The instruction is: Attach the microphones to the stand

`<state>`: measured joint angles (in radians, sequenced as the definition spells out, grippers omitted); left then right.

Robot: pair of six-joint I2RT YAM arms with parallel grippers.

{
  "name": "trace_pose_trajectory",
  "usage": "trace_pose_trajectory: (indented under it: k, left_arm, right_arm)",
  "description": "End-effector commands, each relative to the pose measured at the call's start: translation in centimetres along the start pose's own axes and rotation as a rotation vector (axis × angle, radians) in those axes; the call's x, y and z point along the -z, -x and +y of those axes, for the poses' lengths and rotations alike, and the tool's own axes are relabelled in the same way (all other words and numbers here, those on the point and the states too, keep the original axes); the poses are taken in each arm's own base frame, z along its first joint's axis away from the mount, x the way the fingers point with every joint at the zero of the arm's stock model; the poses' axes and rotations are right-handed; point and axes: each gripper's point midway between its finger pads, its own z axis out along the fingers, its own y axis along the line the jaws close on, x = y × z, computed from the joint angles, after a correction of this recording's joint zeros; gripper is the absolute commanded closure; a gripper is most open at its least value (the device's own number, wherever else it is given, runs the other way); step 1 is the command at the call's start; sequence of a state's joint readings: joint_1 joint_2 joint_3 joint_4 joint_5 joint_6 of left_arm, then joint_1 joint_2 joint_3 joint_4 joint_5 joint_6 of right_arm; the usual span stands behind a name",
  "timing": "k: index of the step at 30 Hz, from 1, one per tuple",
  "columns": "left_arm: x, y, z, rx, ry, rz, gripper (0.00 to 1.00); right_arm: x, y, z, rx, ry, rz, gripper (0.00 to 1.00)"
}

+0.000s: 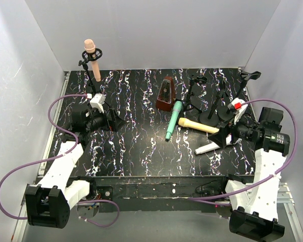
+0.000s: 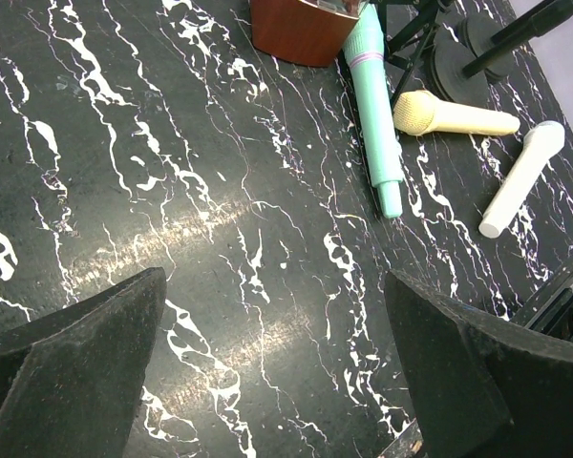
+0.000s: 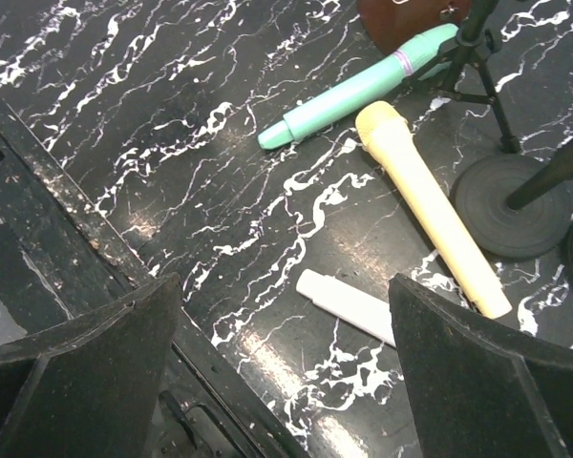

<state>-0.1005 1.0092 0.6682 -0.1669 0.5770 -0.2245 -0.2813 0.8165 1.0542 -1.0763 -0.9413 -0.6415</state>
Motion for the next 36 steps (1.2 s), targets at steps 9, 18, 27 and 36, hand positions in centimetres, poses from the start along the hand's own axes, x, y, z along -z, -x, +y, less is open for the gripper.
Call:
trace_pose_trajectory:
  k: [9,18,27,36]
  left_arm:
    - [0.3,0.3,-0.1,-0.029,0.011,-0.007,0.02]
    - [0.3,0.3,-0.1,-0.032,0.013,-0.007,0.02]
    - [0.3,0.3,0.0,-0.029,0.016,-0.005,0.02]
    - [0.1,0.0,0.2,-0.023,0.018,0.008,0.02]
  right_arm:
    - [2.9,5.5,-0.9,0.105,-0.154,-0.049,0.02]
    - [3.3,8.8,-3.2,0.025,-0.211,-0.079,0.02]
    - [3.8,11.1,-5.3,-0.065,-0.259,-0.062,0.04]
    - [4.4,13.7,-7.8,-0.052,-0.332,-0.064,0.08]
